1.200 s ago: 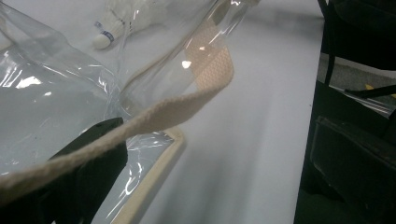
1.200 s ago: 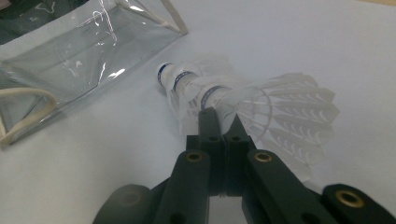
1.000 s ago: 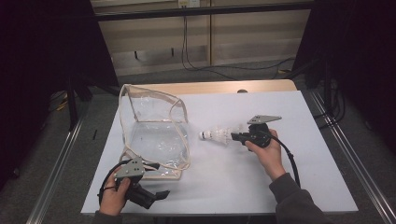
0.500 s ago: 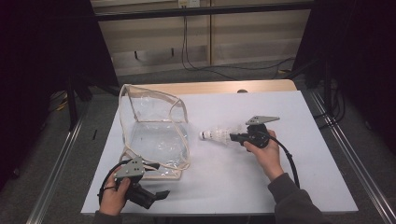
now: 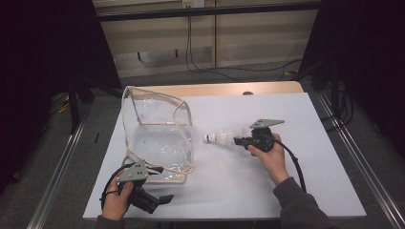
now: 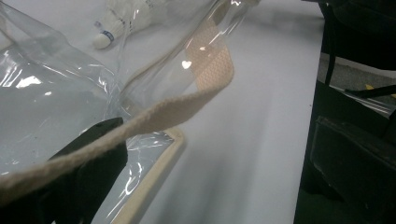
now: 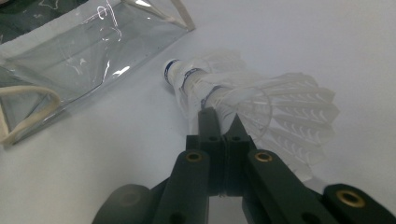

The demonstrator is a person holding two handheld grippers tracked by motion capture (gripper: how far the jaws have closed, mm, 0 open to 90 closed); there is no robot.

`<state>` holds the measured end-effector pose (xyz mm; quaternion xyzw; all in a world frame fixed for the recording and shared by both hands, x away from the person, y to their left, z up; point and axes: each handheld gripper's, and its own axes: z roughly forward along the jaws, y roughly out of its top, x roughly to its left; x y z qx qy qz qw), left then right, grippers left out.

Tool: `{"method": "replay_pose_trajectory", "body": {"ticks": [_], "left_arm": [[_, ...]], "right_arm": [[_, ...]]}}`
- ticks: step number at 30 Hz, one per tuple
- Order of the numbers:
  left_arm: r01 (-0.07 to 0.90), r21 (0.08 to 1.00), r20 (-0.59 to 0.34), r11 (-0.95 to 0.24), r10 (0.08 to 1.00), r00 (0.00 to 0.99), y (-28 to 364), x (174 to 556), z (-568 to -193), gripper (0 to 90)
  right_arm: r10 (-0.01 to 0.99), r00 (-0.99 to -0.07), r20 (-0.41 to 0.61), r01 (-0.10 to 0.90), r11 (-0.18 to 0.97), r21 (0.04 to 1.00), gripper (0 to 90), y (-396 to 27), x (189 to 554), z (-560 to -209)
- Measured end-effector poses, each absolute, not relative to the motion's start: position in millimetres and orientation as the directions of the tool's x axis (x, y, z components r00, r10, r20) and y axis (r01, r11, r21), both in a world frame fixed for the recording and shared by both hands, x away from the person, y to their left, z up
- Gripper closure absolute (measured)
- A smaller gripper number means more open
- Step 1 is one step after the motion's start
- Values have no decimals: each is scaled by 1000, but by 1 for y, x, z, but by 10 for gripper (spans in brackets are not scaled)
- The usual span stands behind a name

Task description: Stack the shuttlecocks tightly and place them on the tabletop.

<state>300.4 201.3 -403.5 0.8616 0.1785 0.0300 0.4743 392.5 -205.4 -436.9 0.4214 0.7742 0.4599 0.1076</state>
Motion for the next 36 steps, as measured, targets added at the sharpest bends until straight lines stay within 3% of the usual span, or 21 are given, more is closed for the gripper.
{"method": "replay_pose_trajectory", "body": {"ticks": [36], "left_arm": [[277,827,-115,-490,334,935,201,301,-404,37]], "right_arm": [[753,-601,267,567,167,806,894,-202,398,-440]]}}
